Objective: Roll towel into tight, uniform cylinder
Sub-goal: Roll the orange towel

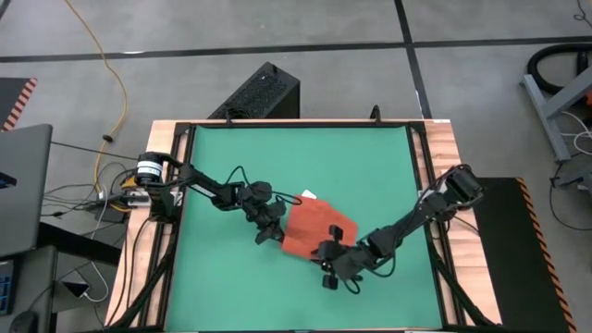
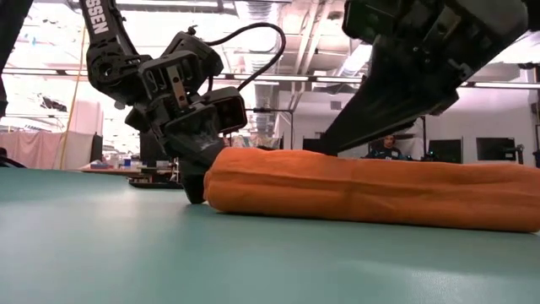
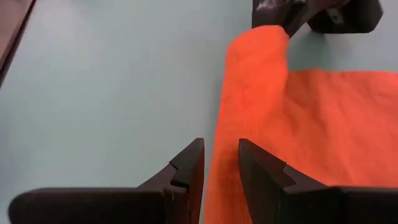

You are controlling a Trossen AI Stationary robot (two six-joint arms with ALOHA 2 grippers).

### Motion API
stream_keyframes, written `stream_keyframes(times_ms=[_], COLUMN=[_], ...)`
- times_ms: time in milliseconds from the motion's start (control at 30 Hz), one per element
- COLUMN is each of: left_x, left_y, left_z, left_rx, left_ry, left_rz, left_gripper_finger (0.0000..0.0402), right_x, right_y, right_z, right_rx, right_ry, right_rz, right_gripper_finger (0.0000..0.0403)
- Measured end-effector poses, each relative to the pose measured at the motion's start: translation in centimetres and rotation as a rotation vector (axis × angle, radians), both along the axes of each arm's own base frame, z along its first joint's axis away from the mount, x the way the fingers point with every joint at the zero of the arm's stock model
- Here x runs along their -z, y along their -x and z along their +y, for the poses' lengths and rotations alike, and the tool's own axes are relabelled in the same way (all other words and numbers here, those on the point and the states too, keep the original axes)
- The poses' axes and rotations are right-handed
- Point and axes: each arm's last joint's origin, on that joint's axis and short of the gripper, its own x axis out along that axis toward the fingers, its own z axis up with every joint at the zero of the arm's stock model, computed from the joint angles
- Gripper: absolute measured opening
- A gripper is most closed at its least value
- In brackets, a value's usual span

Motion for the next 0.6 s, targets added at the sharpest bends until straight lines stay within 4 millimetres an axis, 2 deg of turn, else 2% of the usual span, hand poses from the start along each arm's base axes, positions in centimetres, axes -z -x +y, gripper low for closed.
stream_keyframes(times_ms=[333,433,600], left_x=[0.1,0.3,0.4], left_y=[0.0,0.2,0.2], left_z=[0.0,0.1,0.0], left_rx=[-0.023,-0.036,-0.037], left_ry=[-0.004,-0.008,-0.012], left_rz=[0.021,0.049,0.048], left_gripper_finger=[0.0002,0.0002,0.0002], right_x=[-0.3,0.5,2.9], right_y=[-0.2,-0.4,-1.0], right_z=[0.1,-0.1,-0.3], right_rx=[-0.048,-0.039,-0.003], right_ry=[0.003,0.014,0.002], right_rz=[-0.023,0.003,0.056], right_gripper_finger=[0.012,0.012,0.012])
